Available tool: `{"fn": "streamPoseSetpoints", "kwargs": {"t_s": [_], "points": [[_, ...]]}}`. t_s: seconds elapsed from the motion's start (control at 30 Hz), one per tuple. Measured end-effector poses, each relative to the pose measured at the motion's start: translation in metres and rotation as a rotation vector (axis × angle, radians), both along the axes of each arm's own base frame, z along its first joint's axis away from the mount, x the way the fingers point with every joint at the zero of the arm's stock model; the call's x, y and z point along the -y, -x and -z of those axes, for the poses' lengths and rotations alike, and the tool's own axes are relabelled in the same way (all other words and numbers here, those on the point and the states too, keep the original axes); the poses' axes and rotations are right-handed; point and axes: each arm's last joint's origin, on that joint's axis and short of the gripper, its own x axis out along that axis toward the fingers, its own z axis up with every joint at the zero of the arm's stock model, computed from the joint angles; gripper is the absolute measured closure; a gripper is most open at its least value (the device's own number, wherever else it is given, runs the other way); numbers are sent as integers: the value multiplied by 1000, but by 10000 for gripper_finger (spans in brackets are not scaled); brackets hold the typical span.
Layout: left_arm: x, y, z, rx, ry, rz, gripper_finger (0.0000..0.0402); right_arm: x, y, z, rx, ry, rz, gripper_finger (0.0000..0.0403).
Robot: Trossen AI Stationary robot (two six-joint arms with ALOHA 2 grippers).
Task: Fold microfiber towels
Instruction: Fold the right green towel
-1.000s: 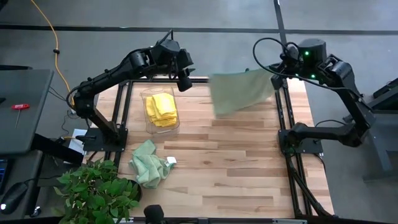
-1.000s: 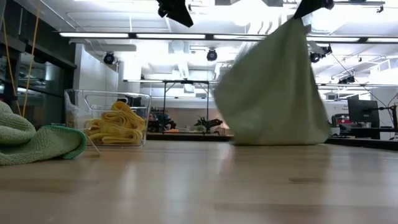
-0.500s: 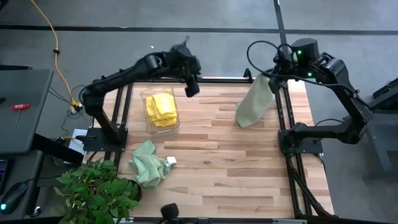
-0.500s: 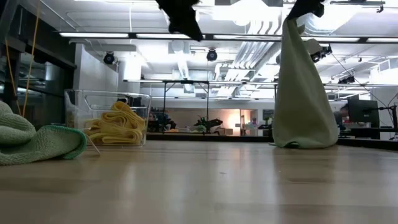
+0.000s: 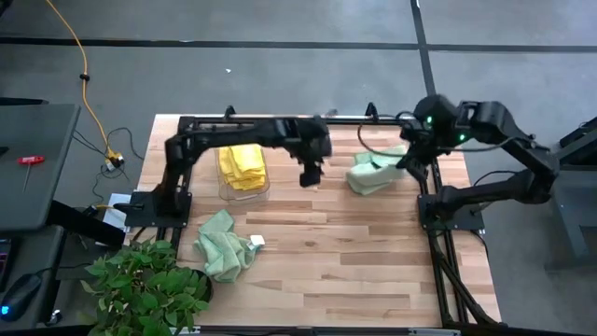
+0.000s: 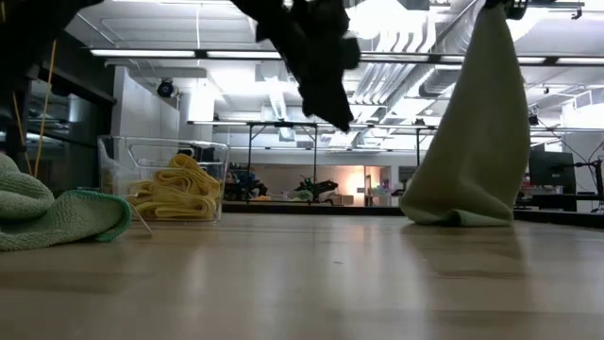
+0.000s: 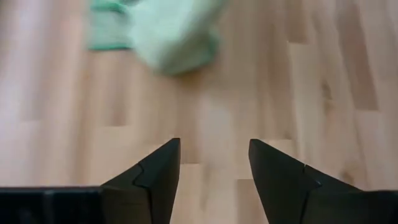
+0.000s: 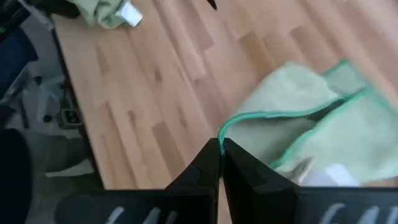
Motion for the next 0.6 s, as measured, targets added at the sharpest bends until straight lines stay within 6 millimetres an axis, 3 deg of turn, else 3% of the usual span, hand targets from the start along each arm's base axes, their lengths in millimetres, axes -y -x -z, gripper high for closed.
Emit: {"fn": "streamPoseSetpoints", "kwargs": {"t_s": [0.1, 0.23, 0.43, 0.6], "points": [[16, -16, 24, -24, 46, 57, 220, -15, -9, 22, -11, -65, -10, 403], [34, -28, 39, -49, 54, 104, 220, -37, -20, 69, -26, -161, -19, 403], [42, -34, 37, -6, 38, 122, 219, -76, -28, 132, -96, -292, -6, 403], [41, -39, 35, 47, 22, 116, 219, -114, -31, 171, -122, -348, -65, 403]]}}
